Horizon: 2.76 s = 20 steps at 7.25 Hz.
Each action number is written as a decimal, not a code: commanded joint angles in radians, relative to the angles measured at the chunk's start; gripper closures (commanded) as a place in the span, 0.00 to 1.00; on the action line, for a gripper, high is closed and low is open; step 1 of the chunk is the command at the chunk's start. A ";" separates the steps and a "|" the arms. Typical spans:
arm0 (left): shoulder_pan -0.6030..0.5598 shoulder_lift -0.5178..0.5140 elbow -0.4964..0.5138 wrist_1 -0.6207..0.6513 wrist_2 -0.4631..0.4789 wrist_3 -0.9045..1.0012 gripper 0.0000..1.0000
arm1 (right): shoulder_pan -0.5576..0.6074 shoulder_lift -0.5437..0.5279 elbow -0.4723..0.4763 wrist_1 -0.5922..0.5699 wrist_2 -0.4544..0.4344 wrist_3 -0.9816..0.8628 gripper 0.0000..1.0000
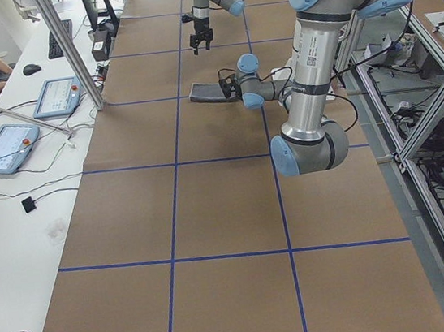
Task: Fold towel twice with both arms
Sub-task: 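Lower the left gripper and pinch the strip's near end, then lift the near end with the left gripper and fold it over the far end, then open the left gripper and release the folded towel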
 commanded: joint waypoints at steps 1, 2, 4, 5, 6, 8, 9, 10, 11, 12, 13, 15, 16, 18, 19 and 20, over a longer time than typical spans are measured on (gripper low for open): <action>-0.005 -0.033 -0.004 0.005 0.018 -0.010 1.00 | 0.001 -0.002 -0.001 0.000 0.000 0.000 0.00; -0.015 -0.048 -0.001 0.015 0.035 -0.010 1.00 | 0.001 -0.006 -0.001 0.000 0.000 0.000 0.00; -0.065 -0.079 0.008 0.028 0.035 -0.011 1.00 | 0.001 -0.008 -0.004 0.000 0.000 0.000 0.00; -0.080 -0.093 0.023 0.028 0.035 -0.013 1.00 | 0.001 -0.011 -0.005 0.000 0.000 0.000 0.00; -0.097 -0.135 0.060 0.028 0.035 -0.013 1.00 | -0.001 -0.014 -0.004 0.000 0.000 0.000 0.00; -0.125 -0.229 0.158 0.028 0.035 -0.013 1.00 | -0.001 -0.017 -0.007 0.000 0.000 0.000 0.00; -0.145 -0.247 0.181 0.028 0.034 -0.013 1.00 | -0.002 -0.020 -0.007 0.000 0.000 0.000 0.00; -0.166 -0.264 0.220 0.026 0.032 -0.013 1.00 | -0.002 -0.022 -0.005 0.000 0.000 0.000 0.00; -0.186 -0.281 0.249 0.025 0.030 -0.011 1.00 | -0.002 -0.022 -0.005 0.000 0.000 0.000 0.00; -0.208 -0.301 0.276 0.023 0.026 -0.011 1.00 | -0.002 -0.023 -0.005 0.000 -0.002 0.000 0.00; -0.222 -0.310 0.286 0.023 0.024 -0.011 1.00 | -0.004 -0.022 -0.005 0.002 -0.002 0.000 0.00; -0.234 -0.321 0.289 0.023 0.023 -0.010 1.00 | -0.004 -0.022 -0.004 0.000 -0.002 0.000 0.00; -0.234 -0.321 0.304 0.022 0.023 -0.010 1.00 | -0.004 -0.022 -0.005 0.000 -0.002 0.000 0.00; -0.236 -0.333 0.321 0.022 0.023 -0.010 1.00 | -0.007 -0.022 -0.008 0.000 -0.002 0.000 0.00; -0.237 -0.347 0.338 0.022 0.023 -0.010 1.00 | -0.008 -0.022 -0.011 0.000 -0.003 0.000 0.00; -0.240 -0.352 0.347 0.020 0.023 -0.010 1.00 | -0.010 -0.022 -0.013 0.002 -0.003 0.000 0.00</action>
